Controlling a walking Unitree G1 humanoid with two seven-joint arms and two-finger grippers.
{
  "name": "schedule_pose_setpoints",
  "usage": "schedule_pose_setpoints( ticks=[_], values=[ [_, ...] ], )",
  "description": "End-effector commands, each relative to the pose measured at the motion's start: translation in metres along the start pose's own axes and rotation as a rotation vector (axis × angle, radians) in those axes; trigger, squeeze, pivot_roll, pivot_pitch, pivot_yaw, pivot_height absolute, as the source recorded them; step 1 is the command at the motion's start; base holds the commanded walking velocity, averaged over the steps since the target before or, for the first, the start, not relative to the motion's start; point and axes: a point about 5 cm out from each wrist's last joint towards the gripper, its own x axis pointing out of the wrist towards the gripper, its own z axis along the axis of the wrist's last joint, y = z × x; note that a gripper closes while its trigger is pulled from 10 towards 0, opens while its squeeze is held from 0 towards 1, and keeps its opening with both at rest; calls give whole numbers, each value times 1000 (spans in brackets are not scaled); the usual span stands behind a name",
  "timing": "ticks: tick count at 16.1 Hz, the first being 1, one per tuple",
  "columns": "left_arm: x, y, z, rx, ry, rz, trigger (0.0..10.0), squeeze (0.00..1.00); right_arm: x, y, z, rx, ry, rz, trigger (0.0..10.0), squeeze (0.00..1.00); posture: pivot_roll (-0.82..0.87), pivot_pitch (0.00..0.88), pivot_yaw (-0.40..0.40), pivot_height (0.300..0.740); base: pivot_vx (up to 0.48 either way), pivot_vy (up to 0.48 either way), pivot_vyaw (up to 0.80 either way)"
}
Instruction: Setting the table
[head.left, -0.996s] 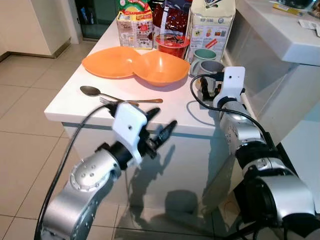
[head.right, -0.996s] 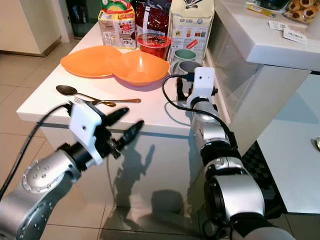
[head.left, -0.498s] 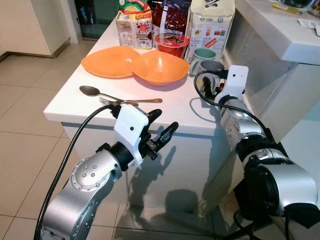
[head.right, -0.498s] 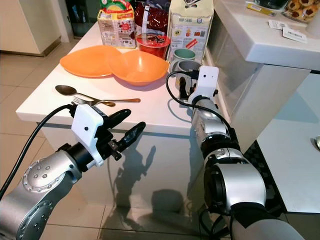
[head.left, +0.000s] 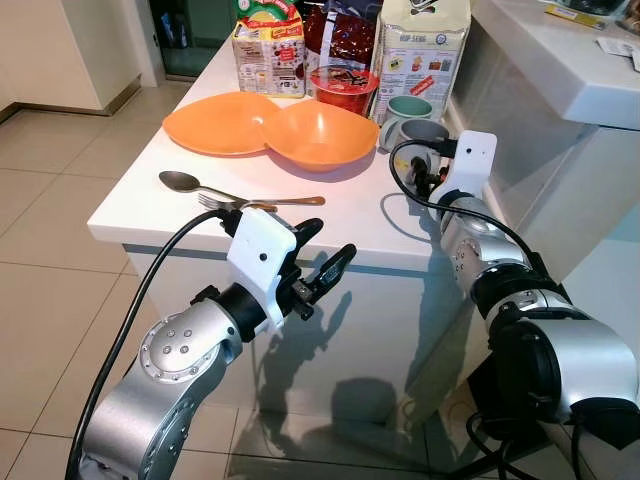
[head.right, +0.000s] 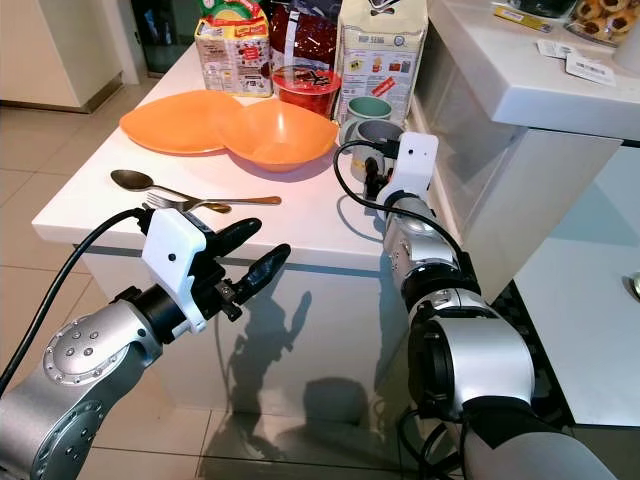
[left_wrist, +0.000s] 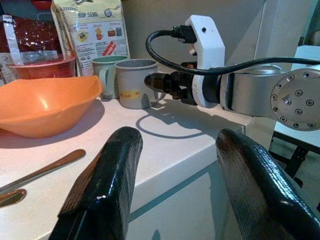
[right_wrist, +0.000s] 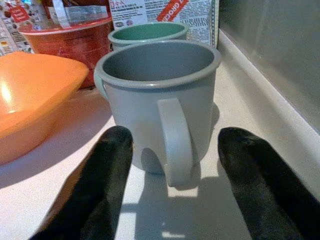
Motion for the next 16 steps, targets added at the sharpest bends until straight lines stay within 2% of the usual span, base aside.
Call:
schedule_pose_setpoints(
  ticks=[1,2,16],
  values=[
    [0,-1,6,5,-17,-19,10000,0,2,-4,7,-1,1,-20,1765,0,143,16,-53,740,0,0,0],
    [1,-1,6,5,-17,-19,10000,0,2,-4,7,-3,3,-20,0,0,144,14,-53,740,0,0,0],
    [1,-1,6,7,-19,-19,10000,0,1,-8,2,9,24,-33,0,0,147,4,-59,740,0,0,0]
  ],
)
